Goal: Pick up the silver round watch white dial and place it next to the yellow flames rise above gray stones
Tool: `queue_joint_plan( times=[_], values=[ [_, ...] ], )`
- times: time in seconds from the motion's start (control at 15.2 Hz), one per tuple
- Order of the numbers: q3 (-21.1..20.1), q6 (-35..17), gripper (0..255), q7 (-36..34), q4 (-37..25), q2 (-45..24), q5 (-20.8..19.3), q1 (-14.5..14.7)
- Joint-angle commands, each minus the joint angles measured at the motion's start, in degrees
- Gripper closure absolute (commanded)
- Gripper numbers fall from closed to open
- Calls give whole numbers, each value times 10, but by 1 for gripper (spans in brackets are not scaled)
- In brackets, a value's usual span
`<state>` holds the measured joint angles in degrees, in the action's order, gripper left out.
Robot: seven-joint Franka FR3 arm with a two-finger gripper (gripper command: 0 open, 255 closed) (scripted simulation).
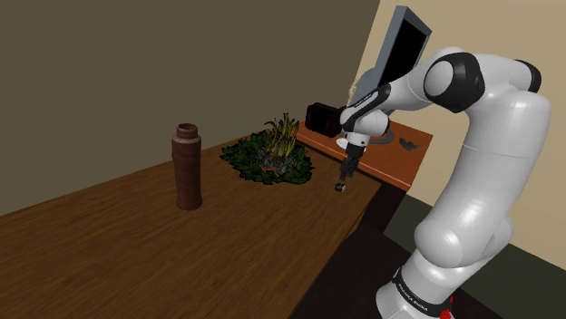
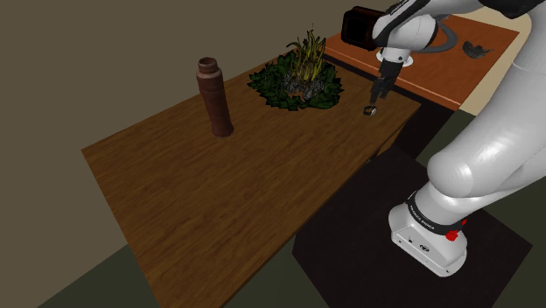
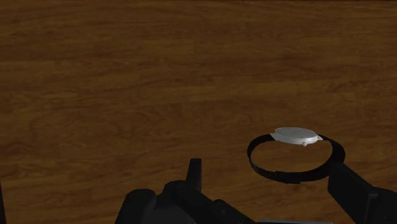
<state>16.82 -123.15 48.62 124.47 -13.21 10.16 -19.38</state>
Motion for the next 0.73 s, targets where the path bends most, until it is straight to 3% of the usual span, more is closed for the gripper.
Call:
queue_joint_plan(
  times=[0.0, 0.13, 0.66],
  values=[
    [3, 29, 0, -6, -15, 14, -8, 0],
    [6, 62, 0, -10, -37, 27, -15, -1],
    [6, 62, 0, -10, -37, 27, -15, -1]
  ],
)
